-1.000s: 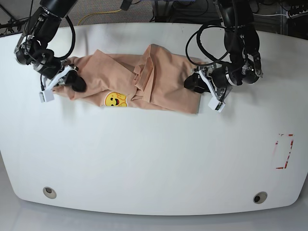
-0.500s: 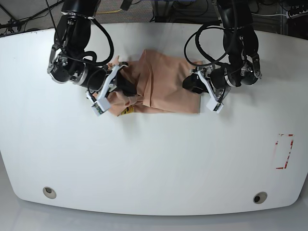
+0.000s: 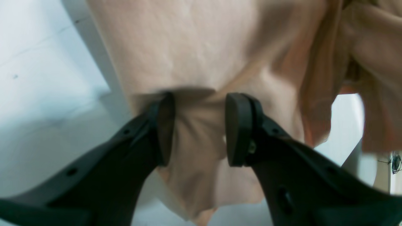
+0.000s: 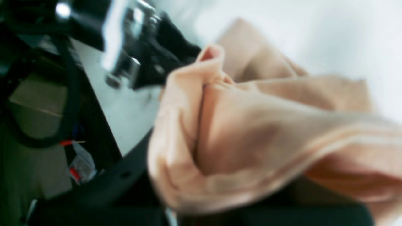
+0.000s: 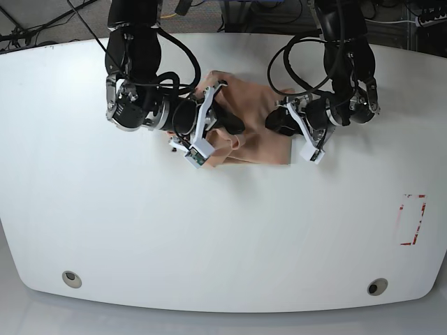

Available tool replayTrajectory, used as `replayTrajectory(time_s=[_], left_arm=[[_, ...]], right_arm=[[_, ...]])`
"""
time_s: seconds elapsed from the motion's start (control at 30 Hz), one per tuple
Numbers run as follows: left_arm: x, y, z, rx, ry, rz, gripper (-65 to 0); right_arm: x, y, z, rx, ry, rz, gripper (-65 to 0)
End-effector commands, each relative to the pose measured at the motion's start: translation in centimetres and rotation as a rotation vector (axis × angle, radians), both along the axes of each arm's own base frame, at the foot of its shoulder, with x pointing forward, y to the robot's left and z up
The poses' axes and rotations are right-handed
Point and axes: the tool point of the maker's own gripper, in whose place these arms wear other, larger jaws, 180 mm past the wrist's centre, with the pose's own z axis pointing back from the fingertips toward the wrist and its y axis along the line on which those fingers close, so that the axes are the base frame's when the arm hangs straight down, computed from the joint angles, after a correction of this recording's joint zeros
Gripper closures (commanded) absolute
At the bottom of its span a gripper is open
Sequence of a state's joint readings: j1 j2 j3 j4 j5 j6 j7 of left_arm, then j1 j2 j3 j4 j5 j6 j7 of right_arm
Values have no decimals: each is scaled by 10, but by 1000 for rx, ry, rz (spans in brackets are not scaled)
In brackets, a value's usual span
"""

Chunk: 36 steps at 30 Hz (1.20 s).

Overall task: Fold the T-shirt properly
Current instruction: 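Fold the right gripper's end of the strip over toward the left gripper, then press and adjust the folded bundle with the right gripper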

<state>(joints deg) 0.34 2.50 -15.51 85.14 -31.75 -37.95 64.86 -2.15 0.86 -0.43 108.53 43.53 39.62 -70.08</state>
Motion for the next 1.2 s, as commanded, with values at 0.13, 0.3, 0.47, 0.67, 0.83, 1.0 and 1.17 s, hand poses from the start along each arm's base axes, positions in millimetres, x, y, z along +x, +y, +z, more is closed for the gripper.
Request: replayTrajectory(time_s=[0.13, 0.3, 0.47, 0.67, 0.83, 1.0, 1.17], left_arm=[[0, 1, 2, 0, -8, 0, -240], [0, 0, 3, -2, -13, -1, -240], [1, 0, 5, -2, -18, -2, -239], [11, 14, 26, 23, -97, 35, -239], [20, 42, 68, 89, -235, 102, -239], [19, 83, 94, 184, -315, 175, -239], [17, 128, 111, 297, -368, 211, -239]], right_arm=[[10, 11, 16, 38, -59, 24, -151], [13, 12, 13, 59, -44, 16, -238], [14, 18, 13, 81, -40, 24, -304], [-1, 53, 22, 95, -72, 150, -347], [-6, 60, 23, 97, -74, 176, -346], [-3, 67, 24, 99, -81, 199, -344], [-3, 78, 28, 133, -88, 220, -344]])
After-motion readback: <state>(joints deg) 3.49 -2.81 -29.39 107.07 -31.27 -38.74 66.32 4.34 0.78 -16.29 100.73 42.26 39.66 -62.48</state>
